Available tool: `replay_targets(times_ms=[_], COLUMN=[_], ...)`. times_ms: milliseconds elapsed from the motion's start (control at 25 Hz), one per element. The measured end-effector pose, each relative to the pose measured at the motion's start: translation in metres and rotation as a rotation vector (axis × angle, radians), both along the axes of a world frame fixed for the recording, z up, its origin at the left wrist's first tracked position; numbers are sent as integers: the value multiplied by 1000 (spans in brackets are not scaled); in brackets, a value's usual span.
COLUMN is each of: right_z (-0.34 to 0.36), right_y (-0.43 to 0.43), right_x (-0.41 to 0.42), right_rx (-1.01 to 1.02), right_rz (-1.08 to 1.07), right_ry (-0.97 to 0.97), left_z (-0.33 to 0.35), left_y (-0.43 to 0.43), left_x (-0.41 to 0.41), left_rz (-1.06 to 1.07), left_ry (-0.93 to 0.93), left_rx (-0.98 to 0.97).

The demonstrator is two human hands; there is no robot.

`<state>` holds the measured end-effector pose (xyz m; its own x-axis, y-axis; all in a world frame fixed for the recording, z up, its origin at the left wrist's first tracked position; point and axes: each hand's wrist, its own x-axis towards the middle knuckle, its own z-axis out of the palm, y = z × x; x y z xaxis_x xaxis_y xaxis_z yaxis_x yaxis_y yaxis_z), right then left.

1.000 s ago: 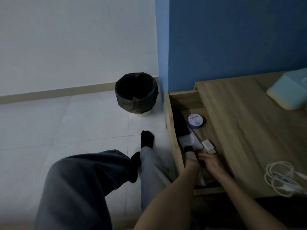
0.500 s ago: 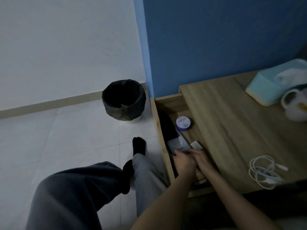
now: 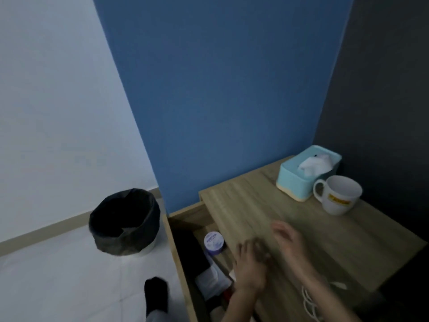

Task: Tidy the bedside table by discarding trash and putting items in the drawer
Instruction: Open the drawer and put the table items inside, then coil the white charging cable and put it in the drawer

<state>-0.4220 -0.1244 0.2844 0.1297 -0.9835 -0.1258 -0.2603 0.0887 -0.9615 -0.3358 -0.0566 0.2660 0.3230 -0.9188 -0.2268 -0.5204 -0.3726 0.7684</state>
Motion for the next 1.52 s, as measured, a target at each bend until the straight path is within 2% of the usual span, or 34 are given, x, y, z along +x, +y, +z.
replay_targets(times_ms=[80, 160, 280, 560, 640, 800, 880, 960, 1080, 1200, 1360, 1520], right_z=[-3, -10, -14, -19, -12, -3, -2, -7, -4, -1, 15, 66], right_y=[-25, -42, -47, -45, -40, -27, -17, -7, 3, 11, 30, 36], right_x=[-32, -52, -60, -59, -63, -101, -119, -125, -119, -112, -102, -95], right_rx=[16, 102, 196, 150, 135, 268, 354, 357, 328, 278, 283, 136], right_rz=[-92, -146, -159, -76, -42, 99, 175, 207, 135, 190, 275, 223], right_ry=[73, 103, 124, 201, 257, 460, 668, 833, 763, 674, 373, 180], left_z=[0, 0, 1, 1, 1, 0, 4, 0, -8, -5, -1, 43], left_y=[-4, -7, -8, -5, -3, -2, 0, 3, 12, 22, 31, 38], left_x=[-6, -12, -14, 6, 10, 4, -8, -24, -49, -57, -46, -29], left_rz=[-103, -108, -80, -152, -128, -78, -48, -127, -213, -188, -10, 125], left_ry=[-143, -149, -184, -226, -187, -103, -1, 87, 101, 156, 340, 557], left_rx=[179, 227, 218, 152, 106, 18, 73, 137, 163, 121, 76, -66])
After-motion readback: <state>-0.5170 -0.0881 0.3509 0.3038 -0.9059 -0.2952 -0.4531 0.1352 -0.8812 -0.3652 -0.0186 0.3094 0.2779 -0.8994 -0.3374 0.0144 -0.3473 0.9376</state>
